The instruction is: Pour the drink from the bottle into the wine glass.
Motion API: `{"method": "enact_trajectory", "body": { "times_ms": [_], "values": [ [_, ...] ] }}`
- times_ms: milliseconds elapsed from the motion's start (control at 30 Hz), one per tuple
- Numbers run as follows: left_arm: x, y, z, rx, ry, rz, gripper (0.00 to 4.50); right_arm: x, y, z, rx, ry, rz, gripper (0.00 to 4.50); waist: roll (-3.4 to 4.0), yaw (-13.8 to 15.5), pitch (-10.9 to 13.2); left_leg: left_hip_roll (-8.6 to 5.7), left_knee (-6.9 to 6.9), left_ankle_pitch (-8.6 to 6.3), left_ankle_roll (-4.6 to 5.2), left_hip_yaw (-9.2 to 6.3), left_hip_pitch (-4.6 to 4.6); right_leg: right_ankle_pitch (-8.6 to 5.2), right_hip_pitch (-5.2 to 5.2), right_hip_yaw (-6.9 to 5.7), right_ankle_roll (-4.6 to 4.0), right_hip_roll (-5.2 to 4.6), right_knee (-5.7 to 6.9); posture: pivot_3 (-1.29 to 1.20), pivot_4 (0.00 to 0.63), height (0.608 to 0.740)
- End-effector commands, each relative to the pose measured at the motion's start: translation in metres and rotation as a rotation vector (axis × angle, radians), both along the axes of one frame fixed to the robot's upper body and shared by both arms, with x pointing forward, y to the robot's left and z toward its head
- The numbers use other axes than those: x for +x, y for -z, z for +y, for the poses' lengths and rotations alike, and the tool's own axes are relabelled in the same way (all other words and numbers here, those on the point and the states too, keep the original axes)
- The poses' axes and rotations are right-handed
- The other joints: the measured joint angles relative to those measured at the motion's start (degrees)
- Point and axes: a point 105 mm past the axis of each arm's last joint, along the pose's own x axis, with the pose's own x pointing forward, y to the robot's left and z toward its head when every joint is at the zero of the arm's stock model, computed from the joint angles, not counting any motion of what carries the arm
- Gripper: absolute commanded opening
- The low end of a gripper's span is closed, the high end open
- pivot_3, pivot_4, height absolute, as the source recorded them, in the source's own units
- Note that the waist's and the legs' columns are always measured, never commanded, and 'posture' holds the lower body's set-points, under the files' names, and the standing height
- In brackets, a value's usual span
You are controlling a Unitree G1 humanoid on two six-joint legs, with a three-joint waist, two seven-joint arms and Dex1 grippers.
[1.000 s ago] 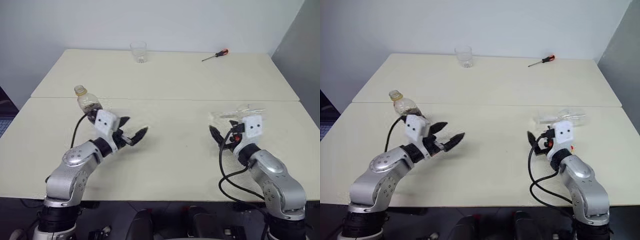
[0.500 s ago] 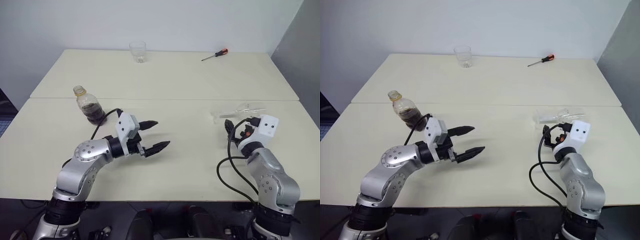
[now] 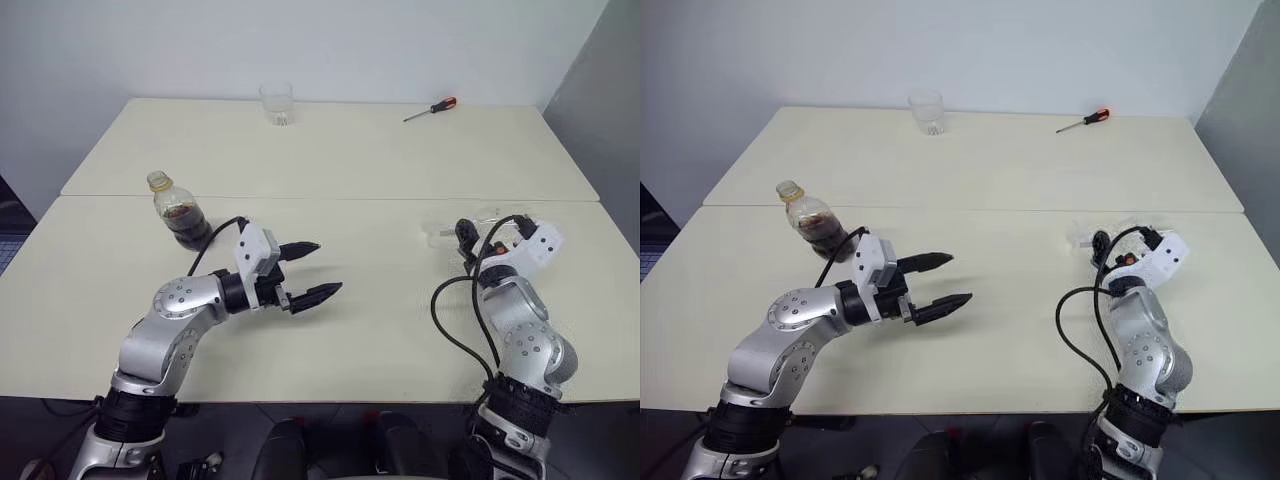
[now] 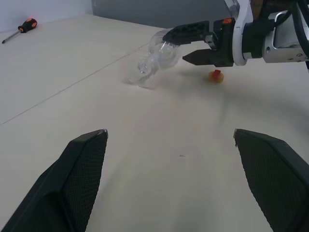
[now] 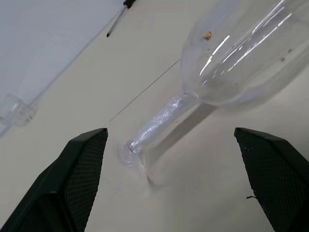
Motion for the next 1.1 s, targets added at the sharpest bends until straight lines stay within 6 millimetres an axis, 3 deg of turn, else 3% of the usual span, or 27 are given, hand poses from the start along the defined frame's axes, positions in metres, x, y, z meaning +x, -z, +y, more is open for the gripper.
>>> {"method": "enact_trajectory", "body": {
  "times_ms": [33,367,600,1100],
  "values": [
    [-0.002,-0.009,0.0,-0.004,0.013,-0.046,4.45,0.006,-0.01,-0.007,0.085,0.037,-0.059,4.5,0.01,-0.02,0.01,0.0,0.0,0.0,0.0,0.0,0.0,0.0,0.0,0.0,0.0,0.0,0.0,0.0,0.15,0.74],
    [0.0,-0.008,0.001,-0.005,0.003,-0.048,4.45,0.021,-0.001,-0.003,0.229,0.043,-0.069,4.5,0.06,-0.1,0.03,0.0,-0.01,0.0,0.01,0.03,0.0,0.0,-0.01,0.03,0.0,0.0,0.0,0.0,0.15,0.74],
    [0.003,-0.011,0.001,-0.005,-0.001,-0.06,4.45,0.035,-0.006,0.001,0.329,0.041,-0.092,4.5,0.07,-0.12,0.04,0.01,-0.02,0.0,0.01,0.03,0.0,0.0,-0.02,0.02,-0.01,0.0,0.0,0.0,0.15,0.74],
    [0.002,-0.015,0.0,-0.01,0.0,-0.067,4.45,0.056,-0.002,0.001,0.426,0.067,-0.095,4.5,0.12,-0.13,0.07,0.02,-0.02,0.0,0.02,0.05,-0.01,0.0,-0.03,0.04,-0.01,0.01,0.0,0.0,0.15,0.74]
  ]
}}
